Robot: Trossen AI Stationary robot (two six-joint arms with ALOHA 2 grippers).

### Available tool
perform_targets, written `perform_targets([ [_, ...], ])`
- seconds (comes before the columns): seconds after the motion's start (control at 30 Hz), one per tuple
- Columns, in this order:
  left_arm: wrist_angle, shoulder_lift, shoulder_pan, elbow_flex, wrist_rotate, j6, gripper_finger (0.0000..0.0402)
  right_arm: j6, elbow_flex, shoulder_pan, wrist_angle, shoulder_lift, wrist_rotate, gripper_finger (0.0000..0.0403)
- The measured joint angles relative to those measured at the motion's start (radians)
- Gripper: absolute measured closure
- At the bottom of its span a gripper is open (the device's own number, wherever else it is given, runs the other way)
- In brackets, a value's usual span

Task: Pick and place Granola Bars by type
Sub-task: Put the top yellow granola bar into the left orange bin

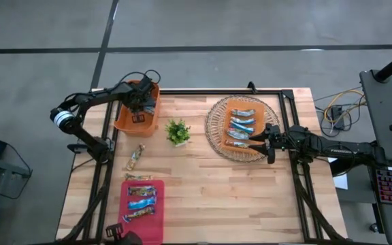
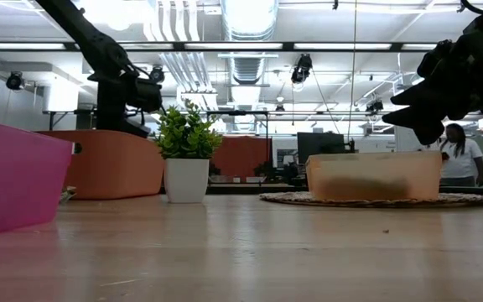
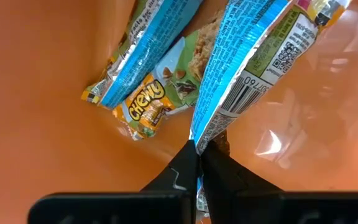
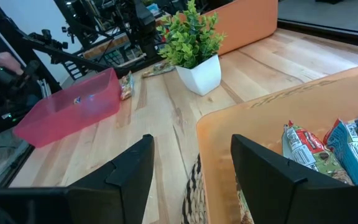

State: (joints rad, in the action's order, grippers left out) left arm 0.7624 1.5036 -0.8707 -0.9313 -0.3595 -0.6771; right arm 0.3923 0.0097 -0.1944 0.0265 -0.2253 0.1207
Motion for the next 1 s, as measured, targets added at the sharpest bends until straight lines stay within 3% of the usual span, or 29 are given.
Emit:
perform_targets([
  [0.13,0.016,0.0,0.0,0.001,-0.001,-0.001,0.0387,0.0,0.0,0.0,0.0,0.0,0.0,0.0199],
  [0.5,0.022,-0.001,0.0,0.001,-0.099,-0.01,0.0263,0.0,0.0,0.0,0.0,0.0,0.0,0.0199],
  [1.0,0.126,-0.187,0.009,-0.122,-0.097,0.291,0.0195,0.0,0.0,0.0,0.0,0.0,0.0,0.0199],
])
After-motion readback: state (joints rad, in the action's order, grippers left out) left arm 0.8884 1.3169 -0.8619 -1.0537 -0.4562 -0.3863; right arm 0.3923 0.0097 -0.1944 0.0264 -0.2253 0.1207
